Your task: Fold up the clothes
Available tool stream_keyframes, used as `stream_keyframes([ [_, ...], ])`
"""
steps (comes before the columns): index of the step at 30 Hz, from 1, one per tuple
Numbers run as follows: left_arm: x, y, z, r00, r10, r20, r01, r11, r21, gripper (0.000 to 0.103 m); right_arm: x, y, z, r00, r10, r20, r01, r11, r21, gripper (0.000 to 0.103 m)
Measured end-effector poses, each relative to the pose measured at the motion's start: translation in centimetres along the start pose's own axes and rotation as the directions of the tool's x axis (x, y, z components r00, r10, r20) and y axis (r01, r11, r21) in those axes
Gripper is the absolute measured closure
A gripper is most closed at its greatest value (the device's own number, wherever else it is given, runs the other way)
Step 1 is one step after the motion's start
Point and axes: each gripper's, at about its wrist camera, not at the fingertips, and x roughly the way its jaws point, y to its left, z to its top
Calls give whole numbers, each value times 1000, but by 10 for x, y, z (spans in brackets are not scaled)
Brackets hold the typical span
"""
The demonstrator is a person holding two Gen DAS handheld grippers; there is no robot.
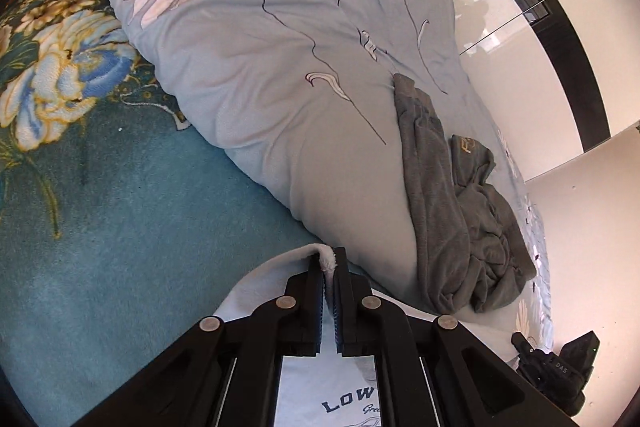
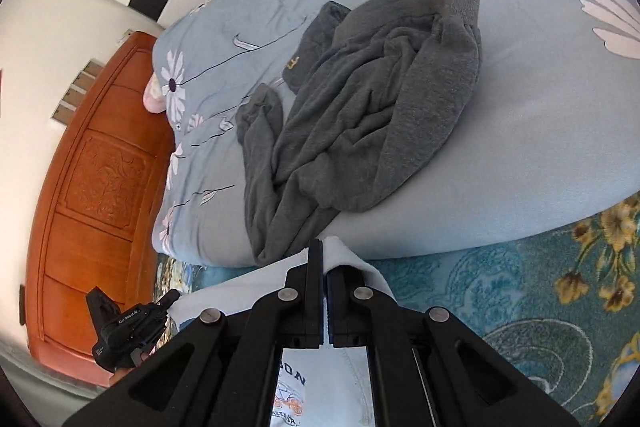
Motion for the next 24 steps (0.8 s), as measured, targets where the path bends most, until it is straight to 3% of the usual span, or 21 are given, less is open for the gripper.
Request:
stream_keyframes([
  [5,40,5,8,996,57,-67,-55,998,36,99,40,-13,2,996,-84,-43,85,996,28,102],
  [8,47,9,9,993,31,-115,-29,999,21,97,50,-19,1,993,-103,-55,105,994,43,102],
  [10,43,11,6,989,13,-144,-11,1000,15,90,52,-22,1,993,-104,-64,107,993,54,102],
  [12,33,11,3,986,-3,-165,7,1000,23,69,52,-23,0,992,-100,-72,105,992,63,101],
  [13,25,11,1,985,-7,-172,12,999,30,64,51,-22,0,992,-97,-79,102,992,68,101],
  [16,-11,16,-7,986,-19,-166,29,998,59,62,42,-16,-3,994,-70,-85,77,994,76,96],
  [19,-53,34,-33,986,42,-164,-19,990,138,55,16,-6,-13,997,-11,-74,15,999,52,75],
  [22,-81,62,-64,976,106,-189,-71,980,185,54,-18,-1,-36,997,13,-80,-15,1000,-22,73],
  [24,-91,85,-83,966,136,-219,-96,978,184,54,-38,-7,-58,996,-17,-89,11,998,-68,73],
])
